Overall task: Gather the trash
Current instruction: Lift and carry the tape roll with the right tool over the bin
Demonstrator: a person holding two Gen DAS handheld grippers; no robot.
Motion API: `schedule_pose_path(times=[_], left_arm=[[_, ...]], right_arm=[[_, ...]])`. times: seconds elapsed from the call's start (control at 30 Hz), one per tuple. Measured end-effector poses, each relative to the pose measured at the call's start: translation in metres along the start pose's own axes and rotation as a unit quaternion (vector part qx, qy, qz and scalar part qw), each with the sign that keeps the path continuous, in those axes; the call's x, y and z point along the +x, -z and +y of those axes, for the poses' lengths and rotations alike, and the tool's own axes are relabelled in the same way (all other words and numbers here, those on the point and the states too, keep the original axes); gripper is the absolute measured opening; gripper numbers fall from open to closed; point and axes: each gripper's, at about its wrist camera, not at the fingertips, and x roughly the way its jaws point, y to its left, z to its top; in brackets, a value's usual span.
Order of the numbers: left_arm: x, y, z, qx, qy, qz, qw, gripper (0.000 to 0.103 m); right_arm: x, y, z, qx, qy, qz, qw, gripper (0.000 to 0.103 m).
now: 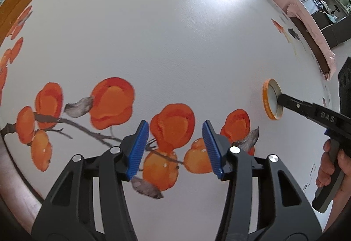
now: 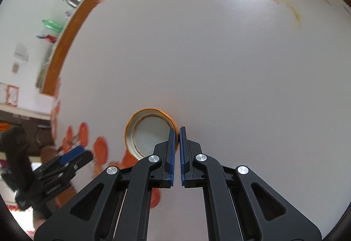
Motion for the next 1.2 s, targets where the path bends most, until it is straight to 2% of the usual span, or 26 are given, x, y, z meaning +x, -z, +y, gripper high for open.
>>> schedule_pose_path(times=[0.1,0.33,0.5,0.63,0.7,0.9,1.03,1.2], left_arm=[[-0.008,0.005,0.008,-0.004,-0.005,-0.003,1.0000,0.048],[-0.046,0.020,0.037,-0.025,-0.012,-0.031,0.9992,0.048],[-0.087,0.036,0.071,-0.037,-0.028,-0.052,0.9976,0.048],[-0.132,0.064,0.119,-0.072,-0.046,-0.082,0.9930,0.048],[-0.156,0.081,0.147,-0.094,-0.048,-0.098,0.9896,0.048],[-0.225,0.139,0.228,-0.151,-0.085,-0.147,0.9740,0.048],[-0.261,0.189,0.286,-0.199,-0.115,-0.173,0.9577,0.048],[-0.279,0.262,0.360,-0.267,-0.131,-0.175,0.9386,0.048]], right_arm=[[-0.004,0.004,0.014,-0.017,-0.020,0.008,1.000,0.004],[-0.012,0.015,0.059,-0.063,-0.036,0.014,0.997,0.005],[-0.017,0.028,0.116,-0.110,-0.059,0.020,0.992,0.004],[-0.015,0.046,0.180,-0.161,-0.086,0.031,0.983,0.005],[-0.013,0.061,0.225,-0.199,-0.102,0.037,0.974,0.005],[-0.005,0.110,0.342,-0.280,-0.141,0.052,0.948,0.005],[0.016,0.157,0.427,-0.338,-0.167,0.079,0.923,0.005],[0.051,0.224,0.499,-0.387,-0.185,0.125,0.895,0.005]])
